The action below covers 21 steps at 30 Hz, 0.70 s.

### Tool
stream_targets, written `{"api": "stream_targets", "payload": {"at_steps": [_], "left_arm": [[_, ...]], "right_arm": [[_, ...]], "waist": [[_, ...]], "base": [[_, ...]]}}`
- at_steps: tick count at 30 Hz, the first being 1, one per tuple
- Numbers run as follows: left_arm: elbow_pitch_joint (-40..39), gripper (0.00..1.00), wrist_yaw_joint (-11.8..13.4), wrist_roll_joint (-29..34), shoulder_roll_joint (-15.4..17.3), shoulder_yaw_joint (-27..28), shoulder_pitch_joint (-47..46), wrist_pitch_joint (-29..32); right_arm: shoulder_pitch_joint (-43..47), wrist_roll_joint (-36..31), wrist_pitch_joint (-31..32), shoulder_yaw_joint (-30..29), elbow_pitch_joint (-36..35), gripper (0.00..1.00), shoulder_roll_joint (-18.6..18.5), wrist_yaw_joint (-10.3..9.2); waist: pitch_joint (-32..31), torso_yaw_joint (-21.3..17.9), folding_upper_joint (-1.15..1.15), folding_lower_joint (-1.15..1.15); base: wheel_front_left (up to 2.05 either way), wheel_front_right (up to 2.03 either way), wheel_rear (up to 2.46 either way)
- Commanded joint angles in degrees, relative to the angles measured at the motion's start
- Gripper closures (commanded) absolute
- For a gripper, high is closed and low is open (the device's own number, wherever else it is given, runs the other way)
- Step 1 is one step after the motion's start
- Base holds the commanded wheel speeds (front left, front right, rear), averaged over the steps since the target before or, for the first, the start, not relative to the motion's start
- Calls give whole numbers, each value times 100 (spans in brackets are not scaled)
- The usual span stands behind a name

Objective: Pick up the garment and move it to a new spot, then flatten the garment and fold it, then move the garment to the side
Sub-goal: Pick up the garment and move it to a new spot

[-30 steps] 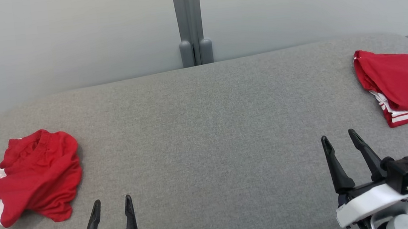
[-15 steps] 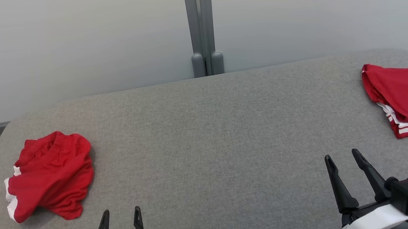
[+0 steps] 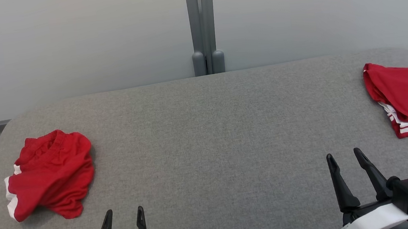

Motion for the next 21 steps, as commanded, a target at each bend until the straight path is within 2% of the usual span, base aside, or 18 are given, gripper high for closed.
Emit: {"api": "stream_targets", "payload": {"at_steps": [1,21], "left_arm": [[-17,0,26,13,4,9,40,-1],[-52,0,22,101,4,-59,-166,0]], "right_arm": [[12,-23,-20,-25,9,0,24,0],[101,-92,-20,-121,157,0,129,0]], "waist": [[9,-11,0,0],[70,-63,0,0]], "base": [[0,0,0],[0,0,0]]}}
